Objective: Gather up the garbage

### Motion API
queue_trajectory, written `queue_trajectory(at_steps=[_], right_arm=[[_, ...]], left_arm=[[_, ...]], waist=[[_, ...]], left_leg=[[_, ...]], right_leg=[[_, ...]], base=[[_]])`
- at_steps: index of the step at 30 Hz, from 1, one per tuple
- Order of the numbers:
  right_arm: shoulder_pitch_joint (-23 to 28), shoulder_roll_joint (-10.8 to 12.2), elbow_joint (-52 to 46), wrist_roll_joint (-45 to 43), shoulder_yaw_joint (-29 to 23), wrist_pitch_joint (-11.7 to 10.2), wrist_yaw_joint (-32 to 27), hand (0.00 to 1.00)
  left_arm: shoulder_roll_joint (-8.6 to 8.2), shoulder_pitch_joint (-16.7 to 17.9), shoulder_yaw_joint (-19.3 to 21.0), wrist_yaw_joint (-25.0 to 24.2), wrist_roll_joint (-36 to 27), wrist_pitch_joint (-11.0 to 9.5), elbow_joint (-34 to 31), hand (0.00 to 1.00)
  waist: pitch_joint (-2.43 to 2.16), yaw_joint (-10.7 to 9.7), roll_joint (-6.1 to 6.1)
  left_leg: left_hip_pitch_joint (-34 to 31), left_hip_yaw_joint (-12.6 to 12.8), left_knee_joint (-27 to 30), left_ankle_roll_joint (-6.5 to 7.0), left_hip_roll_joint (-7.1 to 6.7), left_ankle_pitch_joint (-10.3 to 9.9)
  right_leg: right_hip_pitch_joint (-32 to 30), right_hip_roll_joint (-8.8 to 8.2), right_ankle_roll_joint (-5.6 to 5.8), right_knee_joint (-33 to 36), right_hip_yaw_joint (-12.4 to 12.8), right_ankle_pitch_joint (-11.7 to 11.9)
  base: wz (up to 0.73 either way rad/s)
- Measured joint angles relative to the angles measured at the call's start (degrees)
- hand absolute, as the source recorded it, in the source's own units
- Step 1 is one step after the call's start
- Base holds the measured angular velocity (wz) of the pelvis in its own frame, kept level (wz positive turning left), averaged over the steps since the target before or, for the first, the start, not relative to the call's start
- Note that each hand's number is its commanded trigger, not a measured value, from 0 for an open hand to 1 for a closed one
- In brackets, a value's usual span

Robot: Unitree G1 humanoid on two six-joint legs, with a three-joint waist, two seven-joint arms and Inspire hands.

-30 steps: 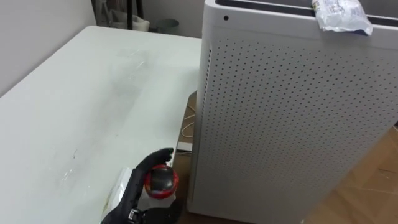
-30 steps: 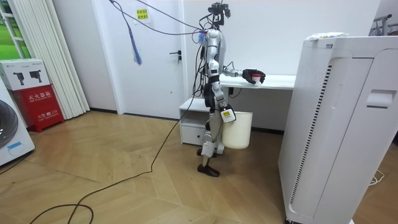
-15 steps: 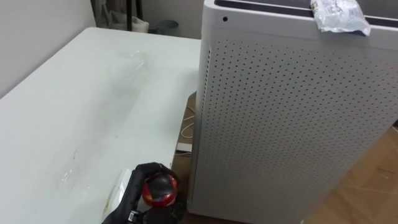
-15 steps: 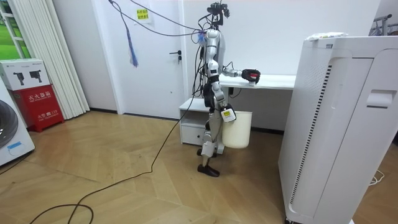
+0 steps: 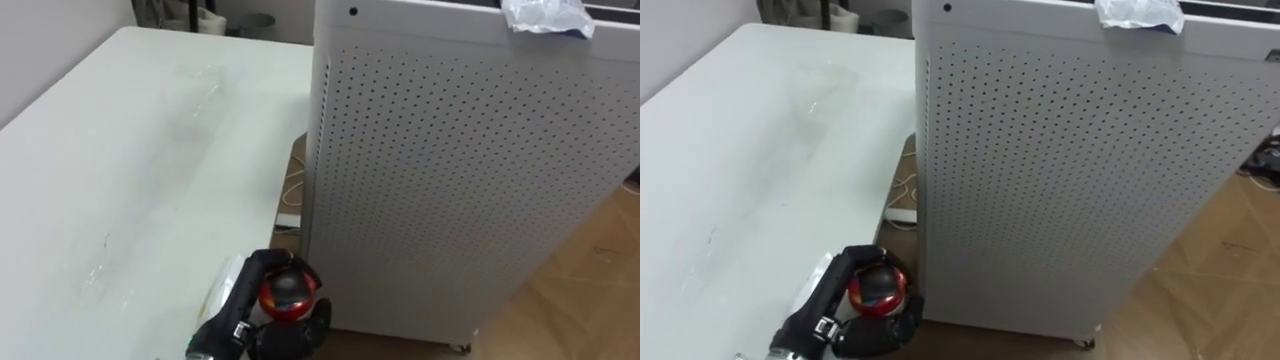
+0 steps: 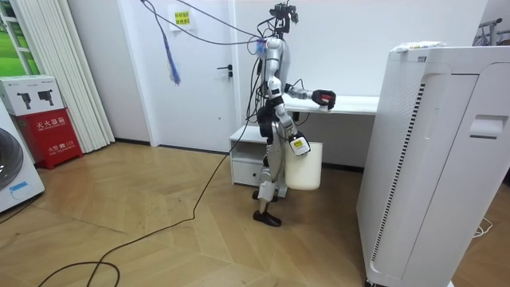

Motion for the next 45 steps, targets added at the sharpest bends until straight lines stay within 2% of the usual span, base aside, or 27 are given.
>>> queue_trajectory(at_steps=[4,8,10,13,14,15,16,17,27,35,39,45], right_arm=[[-1.72,-0.32,-3.35,-0.17,-0.11,-0.18,-1.82,1.00],[-3.18,-0.44,-6.05,-0.23,-0.13,-0.23,-2.84,1.00],[-3.51,-0.45,-7.57,-0.21,-0.10,-0.32,-3.60,1.00],[-3.73,-0.43,-8.64,-0.16,-0.10,-0.33,-4.10,1.00],[-3.77,-0.43,-8.70,-0.16,-0.09,-0.33,-4.12,1.00],[-3.79,-0.43,-8.75,-0.16,-0.09,-0.33,-4.21,1.00],[-3.79,-0.43,-8.96,-0.13,-0.06,-0.33,-4.30,1.00],[-3.79,-0.43,-9.17,-0.09,-0.06,-0.33,-4.45,1.00],[-3.95,-0.48,-10.58,-0.01,0.24,-0.34,-6.53,1.00],[-4.00,-0.34,-10.49,-0.22,1.37,-0.17,-8.13,1.00],[-4.03,-2.05,-10.49,-0.08,1.95,-0.20,-8.39,1.00],[-4.01,-2.30,-11.32,-0.04,1.99,-0.20,-8.39,1.00]], left_arm=[[-0.10,-1.53,-1.17,-2.43,-5.39,0.01,-0.06,1.00],[-0.28,-4.09,-2.38,-3.82,-6.51,0.01,-0.47,1.00],[-0.39,-4.98,-3.77,-4.68,-6.52,0.01,-0.46,1.00],[-0.90,-5.05,-4.83,-5.77,-6.51,0.01,-0.46,1.00],[-0.89,-5.05,-5.05,-5.88,-6.51,0.02,-0.46,0.97],[-0.90,-5.05,-5.46,-6.08,-6.51,0.02,-0.46,0.85],[-0.90,-5.04,-5.82,-6.36,-6.55,0.02,-0.46,0.56],[-0.89,-5.04,-5.98,-6.62,-6.60,0.02,-0.44,0.01],[-0.90,-5.03,-7.86,-8.64,-6.58,0.12,-0.33,0.00],[-0.98,-5.02,-7.88,-9.69,-6.60,0.13,-0.34,0.00],[-0.86,-4.99,-7.88,-9.68,-6.59,0.13,-0.33,0.00],[-0.96,-5.04,-7.83,-9.68,-6.60,0.18,-1.50,0.00]], waist=[[0.43,-1.34,0.70],[0.41,-2.14,1.02],[0.47,-2.19,1.60],[0.54,-2.19,2.20],[0.51,-2.19,2.24],[0.50,-2.17,2.29],[0.50,-2.17,2.29],[0.51,-2.17,2.29],[0.53,-2.29,2.86],[0.49,-2.44,3.06],[0.49,-2.65,3.05],[0.48,-2.89,3.03]], left_leg=[[-2.35,1.33,0.58,0.02,-0.09,0.01],[-4.80,1.68,1.50,0.02,-0.12,0.01],[-4.87,2.13,1.48,0.02,-0.10,0.01],[-4.87,2.99,1.41,0.02,-0.09,0.01],[-4.87,3.05,1.39,0.02,-0.09,0.01],[-4.88,3.17,1.36,0.02,-0.08,0.01],[-4.92,3.25,1.28,0.02,-0.08,0.01],[-4.96,3.31,1.21,0.02,-0.08,0.01],[-5.10,4.10,1.17,0.02,-0.04,0.02],[-5.08,4.11,1.11,0.04,-0.03,0.03],[-5.00,4.12,1.11,0.04,-0.02,0.03],[-4.85,4.35,1.08,0.04,0.05,0.03]], right_leg=[[-2.84,-0.12,-0.02,1.01,1.26,0.03],[-5.67,-0.25,-0.03,2.02,1.56,0.03],[-5.92,-0.21,-0.03,2.02,2.28,0.03],[-6.22,-0.19,-0.03,2.02,2.76,0.03],[-6.29,-0.18,-0.03,2.02,2.76,0.02],[-6.34,-0.17,-0.03,2.02,2.78,0.03],[-6.47,-0.16,-0.03,2.01,2.81,0.02],[-6.55,-0.17,-0.03,2.01,2.83,0.02],[-6.74,-0.21,-0.02,1.97,2.88,0.02],[-6.74,-0.24,-0.02,2.04,2.77,0.03],[-6.71,-0.22,-0.02,2.08,2.80,0.03],[-6.65,-0.13,-0.03,2.07,2.88,0.03]], base=[[-0.15],[-0.04],[-0.09],[-0.11],[-0.08],[-0.05],[-0.04],[-0.03],[0.00],[0.00],[0.00],[0.00]])
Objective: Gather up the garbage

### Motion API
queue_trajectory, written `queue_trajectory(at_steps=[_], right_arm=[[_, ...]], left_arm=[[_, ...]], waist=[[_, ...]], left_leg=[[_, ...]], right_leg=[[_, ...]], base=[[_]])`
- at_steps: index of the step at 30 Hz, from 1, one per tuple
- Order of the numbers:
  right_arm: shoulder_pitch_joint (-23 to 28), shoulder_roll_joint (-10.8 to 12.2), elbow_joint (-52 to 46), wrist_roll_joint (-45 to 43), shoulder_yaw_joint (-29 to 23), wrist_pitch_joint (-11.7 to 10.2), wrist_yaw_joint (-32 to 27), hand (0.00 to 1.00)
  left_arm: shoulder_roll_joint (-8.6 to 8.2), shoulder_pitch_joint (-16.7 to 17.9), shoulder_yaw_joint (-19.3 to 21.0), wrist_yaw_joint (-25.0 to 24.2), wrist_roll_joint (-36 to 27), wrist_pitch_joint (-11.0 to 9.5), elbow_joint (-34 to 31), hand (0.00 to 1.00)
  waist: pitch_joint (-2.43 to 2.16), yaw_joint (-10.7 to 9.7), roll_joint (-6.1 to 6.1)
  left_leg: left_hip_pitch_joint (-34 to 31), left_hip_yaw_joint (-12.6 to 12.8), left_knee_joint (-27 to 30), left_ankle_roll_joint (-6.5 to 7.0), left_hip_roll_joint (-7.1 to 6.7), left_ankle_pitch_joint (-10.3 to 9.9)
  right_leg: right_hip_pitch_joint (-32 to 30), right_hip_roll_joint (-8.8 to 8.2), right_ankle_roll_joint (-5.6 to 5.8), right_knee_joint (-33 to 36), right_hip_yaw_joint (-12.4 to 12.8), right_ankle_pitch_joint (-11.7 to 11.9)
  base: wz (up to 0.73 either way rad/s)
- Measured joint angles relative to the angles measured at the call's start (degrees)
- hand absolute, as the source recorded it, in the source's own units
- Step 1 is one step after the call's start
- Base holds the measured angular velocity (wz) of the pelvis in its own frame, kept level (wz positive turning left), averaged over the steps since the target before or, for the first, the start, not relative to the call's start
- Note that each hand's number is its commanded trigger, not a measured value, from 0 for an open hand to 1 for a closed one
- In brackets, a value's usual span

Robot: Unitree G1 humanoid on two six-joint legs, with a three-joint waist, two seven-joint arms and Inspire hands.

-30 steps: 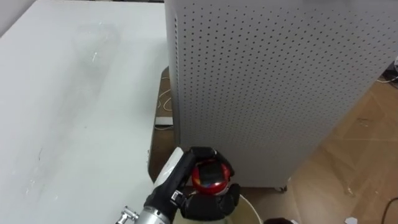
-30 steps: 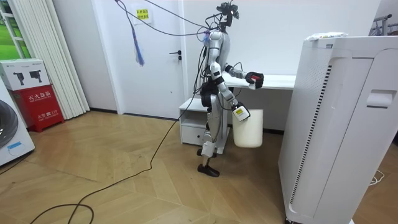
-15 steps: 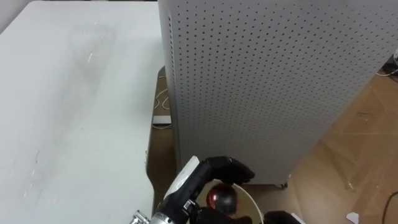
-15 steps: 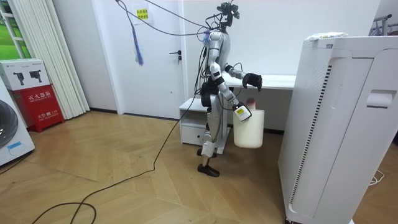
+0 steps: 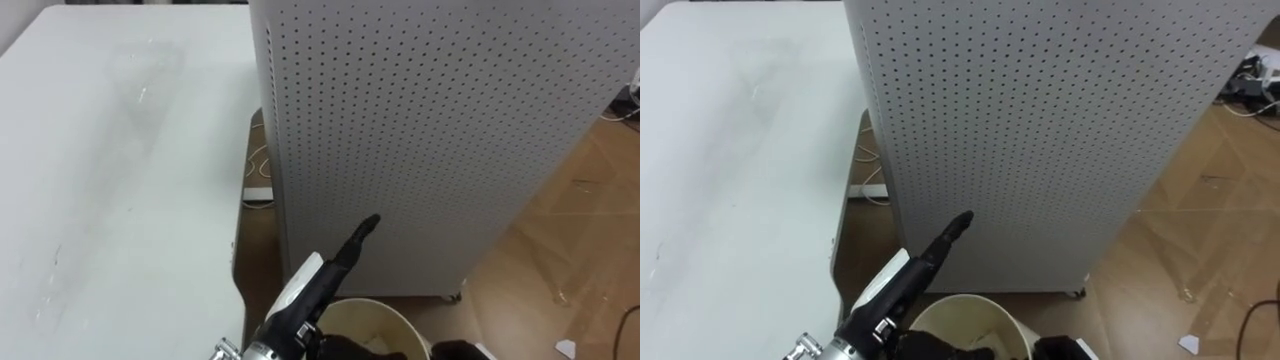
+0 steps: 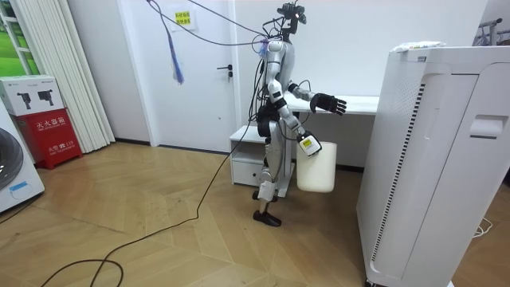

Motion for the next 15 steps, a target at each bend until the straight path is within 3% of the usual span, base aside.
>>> queue_trajectory(at_steps=[9,10,13,15], right_arm=[[3.62,-0.18,-3.22,-0.04,-0.15,0.00,0.86,1.00],[4.96,-0.13,-4.20,-0.04,-0.13,0.00,1.01,1.00],[6.56,-0.08,-4.41,-0.08,-0.21,0.00,2.20,1.00],[7.50,-0.05,-5.63,-0.17,-0.41,0.06,2.32,1.00]], left_arm=[[1.54,0.48,0.25,1.20,1.79,0.06,-8.30,0.00],[1.37,0.77,0.60,1.26,2.45,0.05,-8.89,0.00],[1.48,1.49,3.01,1.68,3.64,0.09,-9.37,0.00],[1.27,1.59,4.66,2.58,4.52,0.09,-10.14,0.00]], waist=[[-0.11,-1.14,-0.56],[-0.39,-0.33,-1.04],[-0.54,0.83,-1.54],[-0.58,1.00,-1.45]], left_leg=[[5.00,0.90,-1.79,-0.01,0.40,0.00],[5.72,1.78,-1.81,-0.01,0.50,0.00],[7.59,3.57,-1.91,-0.04,0.68,-0.02],[7.93,3.44,-2.05,-0.04,0.71,-0.03]], right_leg=[[3.29,0.77,0.00,-0.28,1.17,0.00],[3.45,1.10,0.00,-0.28,2.52,0.00],[3.81,2.04,-0.36,-0.27,6.01,0.23],[3.51,2.55,-0.58,-0.18,7.59,0.59]], base=[[-0.12],[-0.41],[-0.62],[-0.54]])
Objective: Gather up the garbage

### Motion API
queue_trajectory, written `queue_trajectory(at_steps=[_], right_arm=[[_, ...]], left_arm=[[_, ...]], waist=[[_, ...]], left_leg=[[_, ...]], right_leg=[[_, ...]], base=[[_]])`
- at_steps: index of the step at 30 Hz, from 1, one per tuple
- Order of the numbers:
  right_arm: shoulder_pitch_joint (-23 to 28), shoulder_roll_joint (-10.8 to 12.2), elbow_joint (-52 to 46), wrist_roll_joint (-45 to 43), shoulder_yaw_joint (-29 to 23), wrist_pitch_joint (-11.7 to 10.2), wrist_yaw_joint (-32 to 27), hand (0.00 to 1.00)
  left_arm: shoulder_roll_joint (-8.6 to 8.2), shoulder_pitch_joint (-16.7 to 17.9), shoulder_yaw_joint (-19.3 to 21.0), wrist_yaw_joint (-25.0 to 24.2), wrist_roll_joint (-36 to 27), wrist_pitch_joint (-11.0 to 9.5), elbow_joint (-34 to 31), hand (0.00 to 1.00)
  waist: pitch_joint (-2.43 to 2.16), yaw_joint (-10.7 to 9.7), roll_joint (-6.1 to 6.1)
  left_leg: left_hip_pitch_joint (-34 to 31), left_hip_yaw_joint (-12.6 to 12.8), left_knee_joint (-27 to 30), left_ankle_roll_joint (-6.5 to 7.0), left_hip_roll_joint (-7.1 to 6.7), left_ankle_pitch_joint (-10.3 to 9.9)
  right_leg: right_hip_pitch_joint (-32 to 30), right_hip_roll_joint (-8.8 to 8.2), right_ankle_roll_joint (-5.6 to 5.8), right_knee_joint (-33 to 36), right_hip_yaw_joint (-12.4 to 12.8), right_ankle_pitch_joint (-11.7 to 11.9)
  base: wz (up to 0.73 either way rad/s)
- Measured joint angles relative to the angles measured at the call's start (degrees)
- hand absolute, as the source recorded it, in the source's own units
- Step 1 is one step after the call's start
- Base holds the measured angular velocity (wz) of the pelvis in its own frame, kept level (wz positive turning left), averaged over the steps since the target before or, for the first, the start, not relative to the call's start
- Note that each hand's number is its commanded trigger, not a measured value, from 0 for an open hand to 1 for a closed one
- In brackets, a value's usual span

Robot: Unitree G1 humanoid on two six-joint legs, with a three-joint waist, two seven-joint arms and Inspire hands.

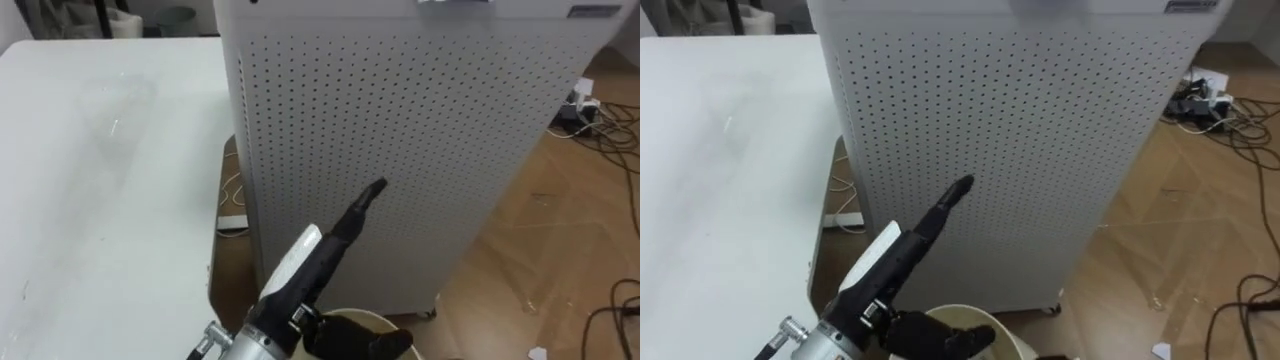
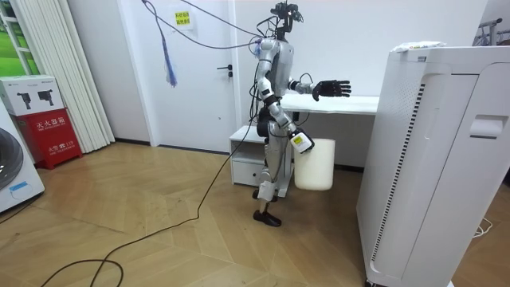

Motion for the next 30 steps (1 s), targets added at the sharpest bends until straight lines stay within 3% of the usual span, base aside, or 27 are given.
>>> queue_trajectory(at_steps=[2,8,11,14,15,17,18,19,20,21,24,27,30], right_arm=[[0.32,0.07,-0.35,-0.04,0.00,0.03,-0.02,1.00],[4.00,0.12,-0.28,0.07,-1.15,0.04,-0.36,1.00],[4.92,0.18,-0.37,-0.23,-3.17,0.05,0.79,1.00],[5.37,0.41,-0.12,-0.92,-4.14,0.06,1.32,1.00],[5.41,0.42,0.15,-1.46,-4.29,0.07,1.45,1.00],[5.34,0.50,1.01,-2.52,-4.31,0.13,1.89,1.00],[5.31,0.71,2.16,-2.54,-4.42,0.13,2.18,1.00],[5.28,0.83,3.27,-2.54,-4.70,0.12,2.22,1.00],[5.25,0.83,3.67,-2.54,-4.83,0.12,2.08,1.00],[5.29,0.78,4.13,-2.31,-4.91,0.10,1.89,1.00],[5.24,1.20,4.03,-2.30,-4.91,0.10,1.95,1.00],[5.08,1.50,4.07,-2.71,-4.88,0.05,2.73,1.00],[5.23,1.67,4.31,-2.32,-4.03,0.05,3.42,1.00]], left_arm=[[-0.02,0.00,1.44,1.34,1.76,-0.01,-1.08,0.00],[-0.38,-0.05,2.41,6.79,6.09,-0.02,-2.37,0.00],[-0.63,-0.05,4.15,8.78,7.52,-0.40,-3.12,0.00],[-1.01,-0.05,8.07,12.13,9.39,-0.48,-3.41,0.00],[-0.97,-0.05,9.69,13.61,10.78,-0.57,-3.43,0.00],[-1.06,-0.03,11.81,15.80,13.07,-0.63,-3.42,0.00],[-1.34,-0.04,12.70,16.98,14.75,-0.79,-3.47,0.00],[-1.75,-0.10,13.02,17.81,15.01,-0.92,-3.53,0.00],[-1.87,-0.16,13.27,17.96,15.33,-0.96,-3.84,0.00],[-2.25,-0.18,13.65,18.47,16.02,-1.04,-4.71,0.00],[-2.16,-0.18,14.44,19.51,18.66,-1.53,-8.20,0.00],[-2.17,-0.20,14.77,21.31,20.68,-3.68,-9.51,0.00],[-1.90,-0.16,15.18,22.47,21.03,-3.75,-9.53,0.00]], waist=[[-0.01,-0.10,0.02],[-0.66,-1.60,1.11],[-0.65,-1.75,1.08],[-0.63,-1.11,1.07],[-0.62,-0.60,1.06],[-0.54,0.83,0.99],[-0.51,1.75,1.11],[-0.43,1.76,1.26],[-0.34,1.68,1.12],[-0.18,1.58,0.66],[-0.23,1.48,0.50],[-0.23,1.44,0.29],[-0.03,2.39,-0.14]], left_leg=[[0.30,-0.15,0.00,0.00,0.05,0.00],[1.43,0.40,-1.54,-0.09,-0.09,-0.05],[1.45,2.98,-1.75,-0.12,-0.48,-0.07],[1.60,6.71,-1.90,-0.12,-0.29,-0.16],[1.95,8.90,-2.44,-0.15,0.22,-0.45],[2.51,13.43,-3.26,-0.32,0.91,-0.84],[3.24,16.53,-3.11,-0.62,1.66,-1.26],[3.96,19.07,-2.90,-1.19,2.19,-1.67],[4.32,19.67,-2.80,-1.43,2.13,-1.82],[4.31,19.66,-1.83,-1.85,2.00,-2.36],[3.45,15.56,-0.82,-2.19,2.31,-2.59],[3.61,15.35,0.96,-2.57,3.38,-2.68],[2.83,15.41,8.59,-3.64,4.85,-3.35]], right_leg=[[-0.33,0.44,-0.20,0.05,1.32,0.44],[-1.13,1.33,-0.26,0.88,3.28,0.89],[-2.81,1.55,-0.14,2.26,4.77,1.23],[-4.14,2.11,-0.48,1.77,4.94,3.42],[-4.81,2.24,-0.80,1.74,4.12,4.29],[-5.21,1.93,-2.09,1.47,-0.44,5.77],[-5.27,0.93,-3.20,4.07,-4.80,4.26],[-4.81,-0.35,-3.14,8.16,-8.28,0.62],[-4.59,-0.84,-2.83,9.24,-8.54,-0.62],[-4.61,-0.81,-3.45,9.41,-8.53,-1.66],[-4.71,0.73,-4.33,7.17,-7.74,-1.34],[-3.40,2.05,-4.75,5.78,-7.64,-1.08],[-1.85,2.51,-5.50,5.38,-7.85,-2.20]], base=[[-0.49],[-0.18],[-0.40],[-0.77],[-0.98],[-1.07],[-0.75],[-0.58],[-0.33],[-0.28],[-0.24],[-0.18],[-0.33]])
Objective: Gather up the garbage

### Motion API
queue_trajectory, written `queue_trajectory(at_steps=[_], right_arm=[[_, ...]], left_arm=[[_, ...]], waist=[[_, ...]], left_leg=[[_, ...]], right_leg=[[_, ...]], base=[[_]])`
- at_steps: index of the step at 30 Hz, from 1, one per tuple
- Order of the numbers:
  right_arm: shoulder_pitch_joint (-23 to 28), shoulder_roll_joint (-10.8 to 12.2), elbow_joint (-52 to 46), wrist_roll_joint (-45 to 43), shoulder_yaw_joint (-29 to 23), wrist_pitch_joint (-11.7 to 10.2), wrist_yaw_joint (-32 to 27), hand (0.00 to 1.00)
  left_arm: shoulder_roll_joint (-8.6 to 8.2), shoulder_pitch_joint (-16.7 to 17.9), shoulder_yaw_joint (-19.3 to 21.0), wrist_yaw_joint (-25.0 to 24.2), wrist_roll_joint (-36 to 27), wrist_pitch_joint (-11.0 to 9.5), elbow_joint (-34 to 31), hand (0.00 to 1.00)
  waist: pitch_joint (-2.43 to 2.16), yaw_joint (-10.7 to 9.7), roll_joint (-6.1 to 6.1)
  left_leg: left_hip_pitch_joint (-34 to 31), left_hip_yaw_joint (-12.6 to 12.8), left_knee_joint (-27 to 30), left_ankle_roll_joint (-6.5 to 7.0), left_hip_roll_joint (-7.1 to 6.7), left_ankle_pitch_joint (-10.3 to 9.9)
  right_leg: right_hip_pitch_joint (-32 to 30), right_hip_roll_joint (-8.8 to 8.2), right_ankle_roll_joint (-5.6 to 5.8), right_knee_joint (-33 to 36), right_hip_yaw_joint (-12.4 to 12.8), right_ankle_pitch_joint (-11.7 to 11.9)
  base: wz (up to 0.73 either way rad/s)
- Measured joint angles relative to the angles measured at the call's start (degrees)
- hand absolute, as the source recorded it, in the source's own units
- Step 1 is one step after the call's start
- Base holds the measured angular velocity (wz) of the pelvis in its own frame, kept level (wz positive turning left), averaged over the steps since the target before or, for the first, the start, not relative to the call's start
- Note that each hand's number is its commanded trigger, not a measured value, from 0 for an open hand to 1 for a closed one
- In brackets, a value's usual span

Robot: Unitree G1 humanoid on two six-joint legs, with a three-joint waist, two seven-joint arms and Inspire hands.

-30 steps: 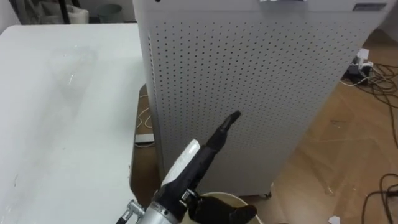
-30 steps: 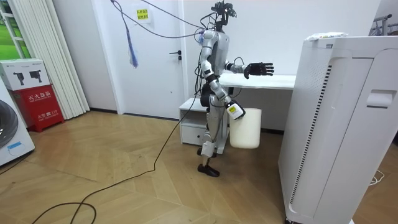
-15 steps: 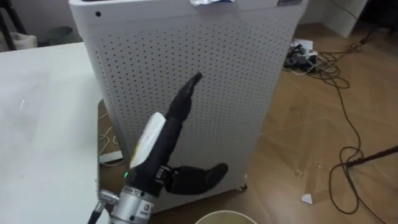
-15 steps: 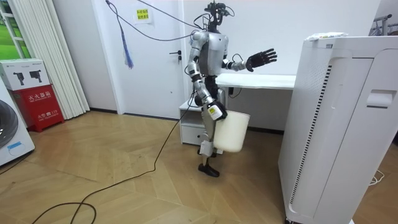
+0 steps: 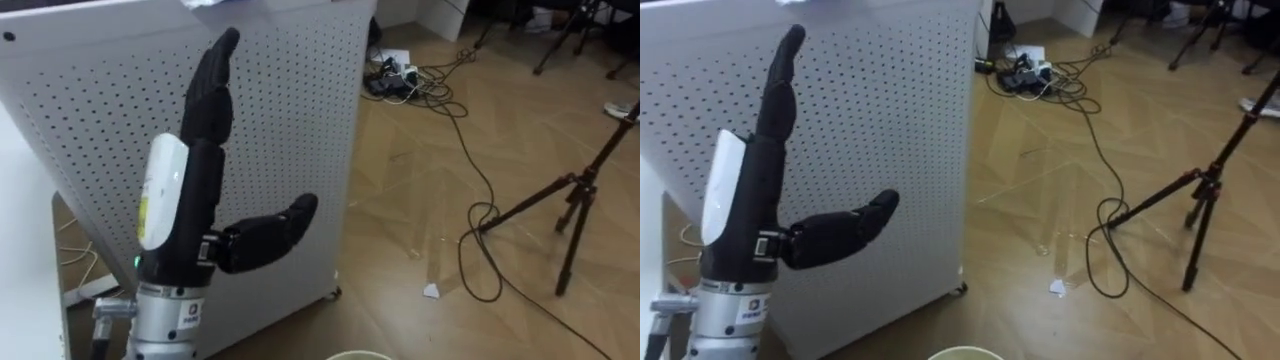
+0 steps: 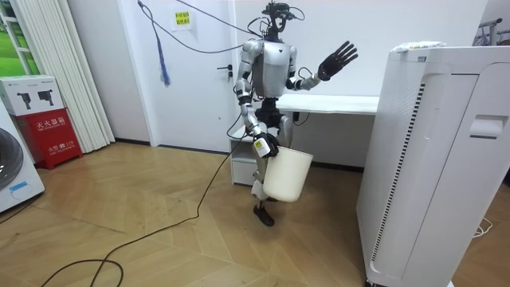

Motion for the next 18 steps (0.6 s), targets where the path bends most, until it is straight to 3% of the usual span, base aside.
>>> queue_trajectory(at_steps=[2,3,4,5,6,8,9,10,11,12,13,15,18], right_arm=[[0.25,0.18,-0.07,-0.31,0.00,0.00,0.38,1.00],[0.30,0.13,-0.06,-0.51,-0.01,0.00,0.58,1.00],[0.30,0.28,0.24,-0.72,-0.02,0.01,0.64,1.00],[0.28,0.26,0.67,-0.73,-0.09,0.01,0.57,1.00],[0.19,-0.07,1.47,-0.73,-0.21,0.01,0.42,1.00],[0.27,-0.32,2.17,-0.72,-0.10,0.22,-0.12,1.00],[0.47,-0.36,2.29,-0.69,0.02,0.68,-0.77,1.00],[0.94,-0.76,2.32,-0.59,0.00,0.89,-0.94,1.00],[1.10,-0.89,2.41,-0.59,-0.08,1.07,-0.98,1.00],[1.23,-0.99,3.02,-0.73,-0.16,1.27,-0.97,1.00],[1.12,-1.02,3.63,-1.13,-0.37,1.39,-1.15,1.00],[1.17,-1.25,3.60,-1.11,-0.87,1.79,-1.47,1.00],[0.73,-1.31,3.54,-1.16,-1.05,1.90,-1.56,1.00]], left_arm=[[0.00,-0.01,0.86,0.33,0.32,0.00,-0.40,0.00],[-0.06,-0.01,1.53,0.53,0.39,-0.33,-0.84,0.00],[-0.17,0.03,2.17,0.93,0.38,-0.76,-0.74,0.00],[-0.18,0.12,2.25,1.28,0.38,-0.84,-0.73,0.00],[-0.18,0.10,2.28,2.07,0.32,-1.40,-0.73,0.00],[-0.18,0.16,2.30,3.68,0.34,-2.30,-0.64,0.00],[-0.18,0.16,2.36,4.64,0.23,-2.61,-0.63,0.00],[-0.50,0.14,2.35,5.25,0.45,-3.12,-0.64,0.00],[-0.65,0.14,2.45,5.46,0.74,-3.42,-0.67,0.00],[-0.76,0.17,3.09,5.61,2.33,-3.86,-0.69,0.00],[-0.57,0.14,3.96,6.11,4.20,-4.12,-0.83,0.00],[-0.14,0.36,4.49,6.80,4.89,-4.29,-0.95,0.00],[-0.03,0.03,4.56,6.79,4.78,-4.25,-1.21,0.00]], waist=[[0.06,0.67,0.09],[0.21,0.81,0.47],[0.38,1.39,0.41],[0.32,1.48,0.33],[0.19,1.50,0.59],[0.27,2.79,0.58],[0.36,3.17,0.45],[0.25,3.11,0.56],[0.27,3.20,0.38],[-0.30,3.44,0.42],[-0.71,3.40,-0.46],[-0.72,3.94,-1.24],[-0.71,3.99,-1.50]], left_leg=[[-3.39,-1.05,11.01,-0.07,1.79,0.03],[-6.44,-3.37,19.52,-0.48,3.27,1.03],[-9.46,-6.91,25.76,-0.23,3.49,2.48],[-10.82,-9.20,26.78,-0.14,2.96,2.26],[-13.67,-11.89,26.11,0.94,1.93,1.02],[-17.36,-14.12,21.20,0.88,0.16,0.41],[-19.52,-15.39,15.31,-0.04,-0.36,1.00],[-20.83,-17.29,8.00,-1.42,-0.90,2.99],[-21.56,-17.63,5.88,-1.05,-1.01,6.02],[-21.16,-17.71,3.75,-0.41,-1.92,8.84],[-19.95,-17.14,2.30,1.31,-3.27,9.96],[-18.78,-16.11,1.25,2.96,-4.43,10.72],[-18.34,-16.03,2.68,4.02,-5.76,8.69]], right_leg=[[1.42,-0.03,-1.01,0.15,0.24,-1.30],[2.42,0.43,-1.05,1.26,1.38,-1.88],[3.38,0.88,-1.26,2.40,2.95,-3.07],[3.80,1.16,-1.26,2.53,3.62,-3.42],[4.69,1.43,-1.25,2.19,4.15,-3.71],[5.97,1.23,-1.17,1.76,5.67,-4.09],[6.88,1.08,-0.94,1.72,6.27,-4.85],[7.14,0.93,-0.63,2.09,6.49,-6.09],[7.33,0.63,-0.40,2.73,6.78,-6.94],[7.46,-0.25,0.72,4.27,7.61,-8.62],[7.40,-1.62,1.67,4.81,7.01,-9.70],[8.02,-3.59,2.64,4.15,3.83,-10.25],[10.01,-5.50,3.76,2.74,2.42,-10.78]], base=[[-0.43],[-0.37],[-0.36],[-0.31],[-0.38],[-0.49],[-0.33],[-0.24],[-0.21],[-0.15],[-0.16],[-0.13],[0.06]])
